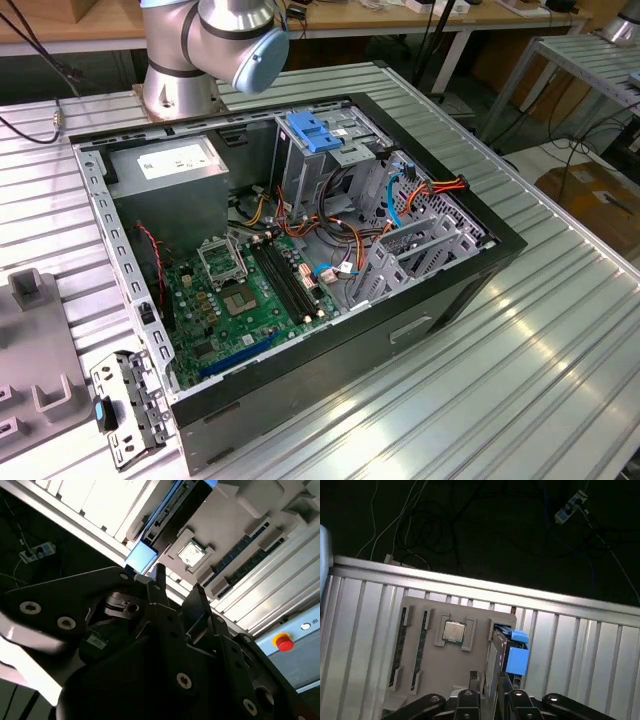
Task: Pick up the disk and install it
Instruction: 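Pick up the disk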
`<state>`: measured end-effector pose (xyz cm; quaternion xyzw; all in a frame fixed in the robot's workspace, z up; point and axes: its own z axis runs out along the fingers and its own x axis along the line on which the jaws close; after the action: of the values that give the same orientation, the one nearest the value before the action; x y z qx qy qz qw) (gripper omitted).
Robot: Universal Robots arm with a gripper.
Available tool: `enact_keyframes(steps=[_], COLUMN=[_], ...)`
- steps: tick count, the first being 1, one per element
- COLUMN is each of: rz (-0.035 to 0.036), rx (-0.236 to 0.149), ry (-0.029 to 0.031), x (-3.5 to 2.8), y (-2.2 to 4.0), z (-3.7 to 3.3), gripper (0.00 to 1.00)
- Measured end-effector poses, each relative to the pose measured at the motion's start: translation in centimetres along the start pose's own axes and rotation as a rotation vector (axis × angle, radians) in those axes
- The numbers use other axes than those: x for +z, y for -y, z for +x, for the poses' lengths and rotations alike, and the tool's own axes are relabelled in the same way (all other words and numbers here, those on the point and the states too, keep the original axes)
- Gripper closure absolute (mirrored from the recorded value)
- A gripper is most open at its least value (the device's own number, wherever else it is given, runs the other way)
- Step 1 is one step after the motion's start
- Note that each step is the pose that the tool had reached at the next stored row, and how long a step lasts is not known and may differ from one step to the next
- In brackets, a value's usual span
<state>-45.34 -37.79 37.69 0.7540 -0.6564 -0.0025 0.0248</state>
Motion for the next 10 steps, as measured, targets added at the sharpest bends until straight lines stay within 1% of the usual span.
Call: enact_keyframes(steps=[1,3,4,5,6,7,8,9,10], rz=[-0.0014,-0.0020,-0.0023,-0.0024,-0.0024,-0.0024,-0.0024,-0.0025,-0.0028], rx=[0.046,0.063,0.069,0.073,0.079,0.083,0.085,0.090,0.098], ry=[0.0019,0.0025,0.0027,0.0029,0.0032,0.0034,0.0036,0.0038,0.0041], x=[0.38,0.67,0.86,1.03,1.25,1.45,1.62,1.75,1.84], y=[0.02,0.04,0.06,0.08,0.10,0.12,0.13,0.15,0.16], z=[-0.01,-0.07,-0.15,-0.24,-0.34,-0.44,-0.54,-0.60,-0.61], gripper=[0.58,0.46,0.46,0.40,0.40,0.35,0.35,0.28,0.28])
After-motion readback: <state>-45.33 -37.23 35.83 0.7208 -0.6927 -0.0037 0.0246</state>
